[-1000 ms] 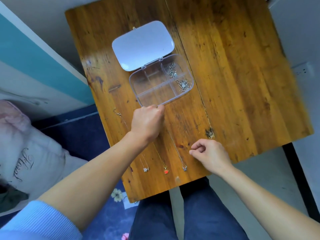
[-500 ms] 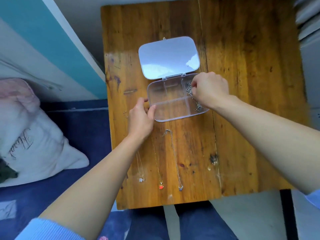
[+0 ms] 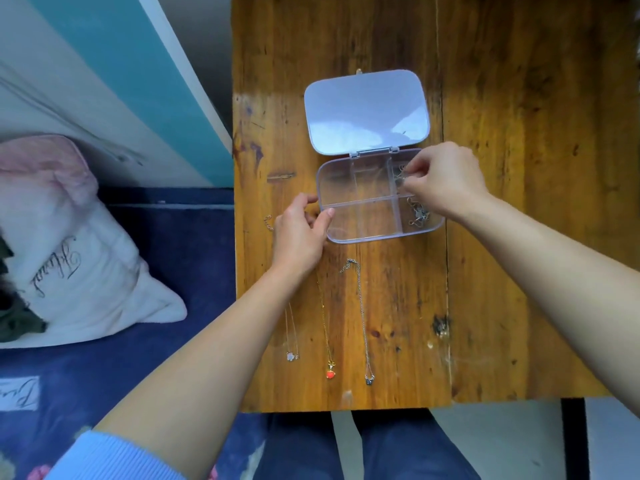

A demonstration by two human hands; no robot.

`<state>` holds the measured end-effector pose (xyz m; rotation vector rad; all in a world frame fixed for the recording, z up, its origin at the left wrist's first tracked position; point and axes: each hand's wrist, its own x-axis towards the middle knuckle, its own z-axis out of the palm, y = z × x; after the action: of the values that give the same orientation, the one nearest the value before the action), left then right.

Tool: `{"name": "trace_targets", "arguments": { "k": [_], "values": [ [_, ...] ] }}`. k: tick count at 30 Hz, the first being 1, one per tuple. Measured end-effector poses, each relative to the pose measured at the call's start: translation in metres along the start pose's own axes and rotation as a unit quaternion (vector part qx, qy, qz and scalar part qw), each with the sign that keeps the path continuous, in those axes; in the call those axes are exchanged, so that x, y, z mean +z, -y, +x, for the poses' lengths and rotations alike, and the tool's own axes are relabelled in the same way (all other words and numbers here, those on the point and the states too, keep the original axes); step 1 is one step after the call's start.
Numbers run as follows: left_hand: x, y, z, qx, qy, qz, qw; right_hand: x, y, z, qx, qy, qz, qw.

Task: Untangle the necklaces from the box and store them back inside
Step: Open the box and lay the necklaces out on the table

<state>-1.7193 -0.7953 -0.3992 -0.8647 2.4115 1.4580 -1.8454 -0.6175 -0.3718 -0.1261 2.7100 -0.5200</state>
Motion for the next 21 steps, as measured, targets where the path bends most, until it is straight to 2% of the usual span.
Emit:
{"name": "trace_targets", "arguments": {
  "k": [2,4,6,8,13,16,21],
  "values": [
    [-0.001,-0.001,0.0,0.014,-0.014,0.023,1.0,-0.013,-0.009,-0.016,0.016,-0.022,0.088,0.996],
    [-0.003,-0.005,0.0,0.053,-0.055,0.071,0.995,-0.022,-0.021,-0.032,0.052,-0.01,0.192,0.98],
    [-0.003,-0.015,0.0,0.12,-0.092,0.111,0.982,-0.027,-0.035,-0.047,0.094,0.004,0.281,0.955],
    [0.001,-0.03,0.001,0.187,-0.094,0.15,0.966,-0.027,-0.048,-0.058,0.139,0.012,0.342,0.929],
    [0.035,-0.063,0.01,0.262,0.02,0.249,0.932,-0.02,-0.074,-0.074,0.245,0.021,0.473,0.846],
    [0.063,-0.077,0.016,0.304,0.064,0.292,0.904,-0.016,-0.084,-0.079,0.277,0.021,0.539,0.795],
    [0.097,-0.091,0.027,0.35,0.108,0.382,0.848,-0.017,-0.099,-0.081,0.282,0.041,0.596,0.75]
  ]
}}
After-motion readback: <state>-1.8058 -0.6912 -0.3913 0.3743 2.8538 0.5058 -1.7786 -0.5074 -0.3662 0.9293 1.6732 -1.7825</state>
